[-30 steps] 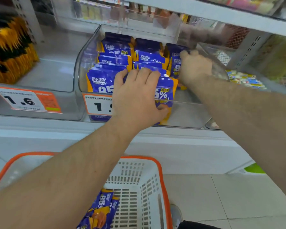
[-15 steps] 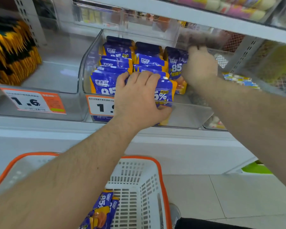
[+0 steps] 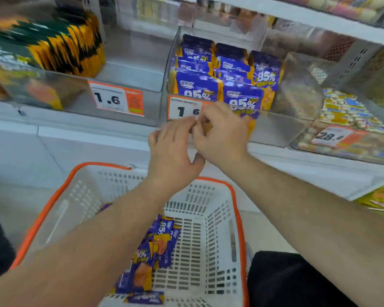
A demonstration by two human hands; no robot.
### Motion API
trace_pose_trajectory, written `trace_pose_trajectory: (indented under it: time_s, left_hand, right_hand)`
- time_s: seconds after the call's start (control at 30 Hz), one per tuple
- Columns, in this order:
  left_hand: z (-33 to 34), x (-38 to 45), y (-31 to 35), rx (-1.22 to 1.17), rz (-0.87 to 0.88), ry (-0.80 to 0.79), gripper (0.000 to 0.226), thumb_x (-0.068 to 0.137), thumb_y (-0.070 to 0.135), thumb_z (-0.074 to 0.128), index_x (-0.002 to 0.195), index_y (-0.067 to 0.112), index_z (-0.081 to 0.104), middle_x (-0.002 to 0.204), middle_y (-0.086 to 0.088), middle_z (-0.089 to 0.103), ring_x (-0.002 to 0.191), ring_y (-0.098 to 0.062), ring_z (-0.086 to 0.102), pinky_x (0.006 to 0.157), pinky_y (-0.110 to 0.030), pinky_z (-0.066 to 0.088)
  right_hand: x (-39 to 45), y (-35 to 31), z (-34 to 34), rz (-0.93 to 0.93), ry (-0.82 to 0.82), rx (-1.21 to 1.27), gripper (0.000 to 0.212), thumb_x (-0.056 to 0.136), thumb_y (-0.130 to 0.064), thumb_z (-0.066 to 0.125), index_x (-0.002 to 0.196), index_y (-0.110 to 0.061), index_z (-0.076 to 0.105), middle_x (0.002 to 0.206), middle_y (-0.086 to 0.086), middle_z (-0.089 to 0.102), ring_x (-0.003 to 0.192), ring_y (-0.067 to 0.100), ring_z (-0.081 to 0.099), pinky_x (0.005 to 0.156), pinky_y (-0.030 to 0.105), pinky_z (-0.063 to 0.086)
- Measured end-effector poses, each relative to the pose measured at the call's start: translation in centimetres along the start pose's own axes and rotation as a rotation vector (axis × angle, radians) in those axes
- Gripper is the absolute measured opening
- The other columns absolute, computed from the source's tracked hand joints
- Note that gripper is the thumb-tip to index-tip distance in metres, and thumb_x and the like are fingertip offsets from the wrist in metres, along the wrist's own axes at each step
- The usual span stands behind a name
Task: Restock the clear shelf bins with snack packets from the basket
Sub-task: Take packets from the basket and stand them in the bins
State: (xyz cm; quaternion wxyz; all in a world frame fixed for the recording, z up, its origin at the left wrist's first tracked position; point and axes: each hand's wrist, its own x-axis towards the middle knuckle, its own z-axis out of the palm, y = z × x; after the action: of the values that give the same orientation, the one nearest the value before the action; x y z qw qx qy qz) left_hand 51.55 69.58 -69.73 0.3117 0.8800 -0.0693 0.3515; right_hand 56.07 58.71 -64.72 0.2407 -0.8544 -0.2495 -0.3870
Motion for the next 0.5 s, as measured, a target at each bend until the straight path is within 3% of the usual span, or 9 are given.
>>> trace_pose_trajectory:
  time_s: [0.1,0.2,0.27,0.37,0.43,0.5]
  left_hand:
    - [-1.2,-4.2,-3.9,0.019,-0.178,-0.187,0.060,0.073,0.034,0.060,0.131,0.016,0.055,0.129,-0.002,0.059,0.121,-0.023,0.049,0.090,-0.026,0.020]
    - [-2.1,-8.4,-7.7,0.036,-0.548,-0.454,0.057,0.085,0.030,0.066,0.138,0.020,0.048,0.137,0.001,0.053,0.125,-0.023,0.048,0.107,-0.038,0.032]
    - [-2.8,-11.2,-9.8,0.009,-0.785,-0.605,0.053,0.087,0.030,0.063,0.137,0.022,0.046,0.135,0.001,0.055,0.111,-0.024,0.057,0.098,-0.046,0.046]
    - [-3.7,-14.6,-11.8,0.015,-0.922,-0.763,0.046,0.091,0.031,0.059,0.134,0.023,0.046,0.131,0.002,0.056,0.091,-0.023,0.062,0.085,-0.048,0.053]
    - [-4.0,-16.2,-12.7,0.001,-0.986,-0.814,0.043,0.091,0.030,0.059,0.132,0.024,0.048,0.129,0.004,0.055,0.093,-0.020,0.061,0.087,-0.045,0.053]
    - [-3.9,-17.2,-13.4,0.005,-1.031,-0.832,0.037,0.091,0.029,0.059,0.127,0.024,0.051,0.126,0.006,0.056,0.095,-0.018,0.061,0.086,-0.041,0.053]
  right_hand:
    - [-4.1,-1.3,4.0,0.095,-0.241,0.108,0.011,0.072,-0.020,0.057,0.068,-0.011,0.060,0.074,0.005,0.060,0.068,0.029,0.059,0.056,0.032,0.045]
    - [-8.6,-1.7,8.0,0.320,-0.667,0.097,0.006,0.081,-0.018,0.059,0.076,-0.015,0.060,0.081,0.001,0.057,0.074,0.022,0.052,0.065,0.032,0.045]
    - [-12.3,-1.9,10.7,0.446,-1.004,0.093,0.009,0.087,-0.016,0.057,0.078,-0.015,0.059,0.079,0.003,0.055,0.073,0.020,0.049,0.063,0.029,0.039]
    - [-18.5,-2.9,13.8,0.472,-1.588,0.017,0.025,0.095,-0.028,0.056,0.077,-0.011,0.055,0.079,0.015,0.058,0.065,0.023,0.048,0.059,0.035,0.038]
    - [-22.4,-4.5,14.3,0.594,-1.884,0.034,0.041,0.095,-0.048,0.055,0.096,-0.007,0.061,0.108,0.016,0.068,0.077,0.025,0.058,0.074,0.039,0.051]
    - [-25.9,-6.6,14.4,0.782,-2.045,0.112,0.073,0.089,-0.064,0.054,0.140,-0.012,0.046,0.146,0.009,0.048,0.121,0.029,0.054,0.105,0.043,0.042]
